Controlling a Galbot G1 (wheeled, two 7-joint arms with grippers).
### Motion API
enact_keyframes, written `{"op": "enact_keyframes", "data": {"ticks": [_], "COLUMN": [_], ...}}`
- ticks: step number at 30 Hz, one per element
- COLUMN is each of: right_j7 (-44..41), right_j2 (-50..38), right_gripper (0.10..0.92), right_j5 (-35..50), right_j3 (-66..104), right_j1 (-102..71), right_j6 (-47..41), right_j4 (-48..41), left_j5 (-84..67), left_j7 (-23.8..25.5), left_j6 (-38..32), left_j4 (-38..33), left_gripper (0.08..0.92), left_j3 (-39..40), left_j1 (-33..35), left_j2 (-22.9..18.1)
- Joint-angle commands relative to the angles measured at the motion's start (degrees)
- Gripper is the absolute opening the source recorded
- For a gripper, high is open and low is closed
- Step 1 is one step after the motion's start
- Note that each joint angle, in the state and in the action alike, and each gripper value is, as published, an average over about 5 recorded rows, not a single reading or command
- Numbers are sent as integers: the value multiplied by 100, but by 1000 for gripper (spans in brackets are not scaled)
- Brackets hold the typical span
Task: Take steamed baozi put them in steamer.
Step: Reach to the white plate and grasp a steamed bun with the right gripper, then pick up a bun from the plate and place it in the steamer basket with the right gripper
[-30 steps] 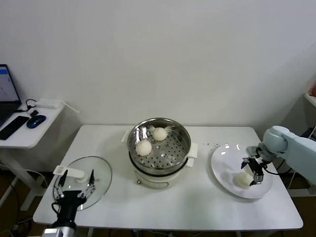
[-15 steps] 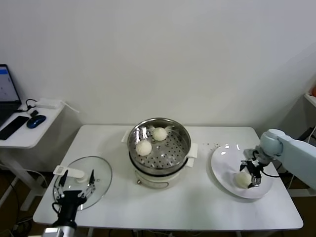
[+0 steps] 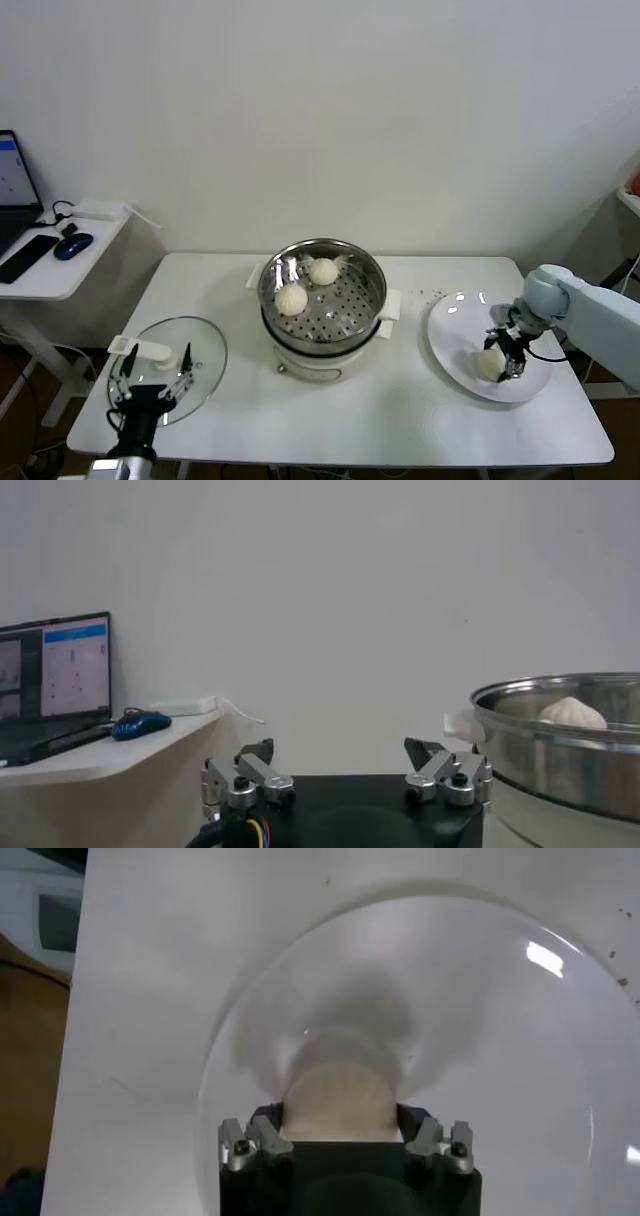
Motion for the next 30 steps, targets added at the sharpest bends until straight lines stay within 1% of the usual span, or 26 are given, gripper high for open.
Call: {"op": "enact_keyframes", "data": {"ticks": [1, 10, 16, 21, 25, 30], "right_j7": [0, -23, -74, -224, -275, -289], "right_j2": [-19, -79, -188, -218, -71, 408], "right_gripper": [707, 680, 679, 676, 675, 674], "right_j5": [-6, 76, 451, 563, 647, 362], "right_j3": [15, -33, -539, -1252, -1787, -2053], "right_j1": [13, 200, 1073, 2320, 3283, 4193], "right_j6": [5, 30, 145, 623, 1069, 1718], "right_j4": [13, 162, 649, 1485, 2184, 2480], "left_j5": [2, -7, -15, -18, -13, 18], "left_j7": [0, -3, -5, -5, -5, -5], "left_j6": [0, 1, 10, 11, 18, 36], "left_j4": [10, 1, -20, -30, -27, -34], "left_gripper": [823, 823, 823, 823, 823, 823], "left_j3": [6, -5, 3, 7, 7, 7], "left_j1": [-5, -8, -18, -10, -12, -21], "left_j2": [-6, -10, -19, -23, -21, -19]}}
